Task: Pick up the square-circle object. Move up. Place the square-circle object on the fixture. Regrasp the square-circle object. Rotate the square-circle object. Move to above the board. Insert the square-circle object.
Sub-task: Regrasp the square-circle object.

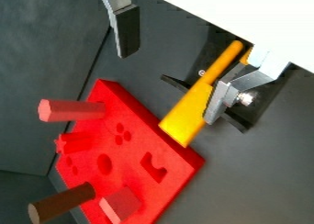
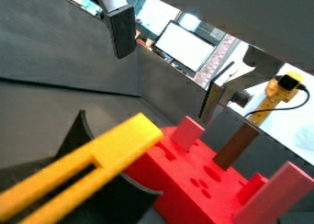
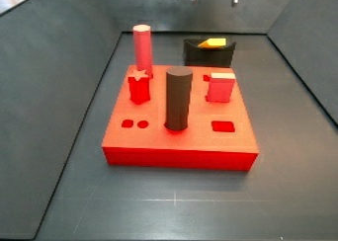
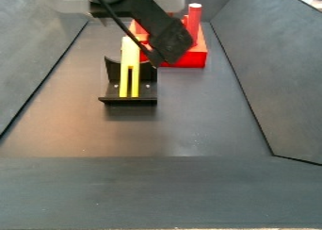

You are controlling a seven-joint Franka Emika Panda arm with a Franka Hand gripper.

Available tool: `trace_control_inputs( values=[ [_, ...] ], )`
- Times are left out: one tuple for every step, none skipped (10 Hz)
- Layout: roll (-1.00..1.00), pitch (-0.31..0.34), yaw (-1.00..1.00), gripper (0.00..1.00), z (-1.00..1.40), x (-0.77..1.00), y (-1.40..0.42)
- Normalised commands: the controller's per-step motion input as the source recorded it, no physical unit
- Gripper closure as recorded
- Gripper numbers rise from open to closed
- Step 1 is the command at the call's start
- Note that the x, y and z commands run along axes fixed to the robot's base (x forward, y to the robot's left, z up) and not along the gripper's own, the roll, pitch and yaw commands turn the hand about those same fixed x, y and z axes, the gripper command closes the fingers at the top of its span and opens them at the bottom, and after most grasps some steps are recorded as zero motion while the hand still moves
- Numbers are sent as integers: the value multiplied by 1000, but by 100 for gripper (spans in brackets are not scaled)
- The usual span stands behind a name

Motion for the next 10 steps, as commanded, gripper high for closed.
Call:
trace_control_inputs(
  values=[
    [-7, -43, -56, 0, 11, -1000, 3],
    [7, -78, -46, 0, 14, -1000, 3],
    [11, -91, -39, 0, 13, -1000, 5],
    [18, -120, -11, 0, 18, -1000, 2],
    [21, -132, 0, 0, 19, -1000, 3],
    [24, -152, 23, 0, 17, -1000, -2],
    [26, -165, 37, 0, 16, -973, -6],
    [26, -180, 58, 0, 10, -807, -8],
    [809, -22, -1000, 0, -769, -540, -1000],
    [814, -31, -1000, 0, -739, -423, -1000]
  ],
)
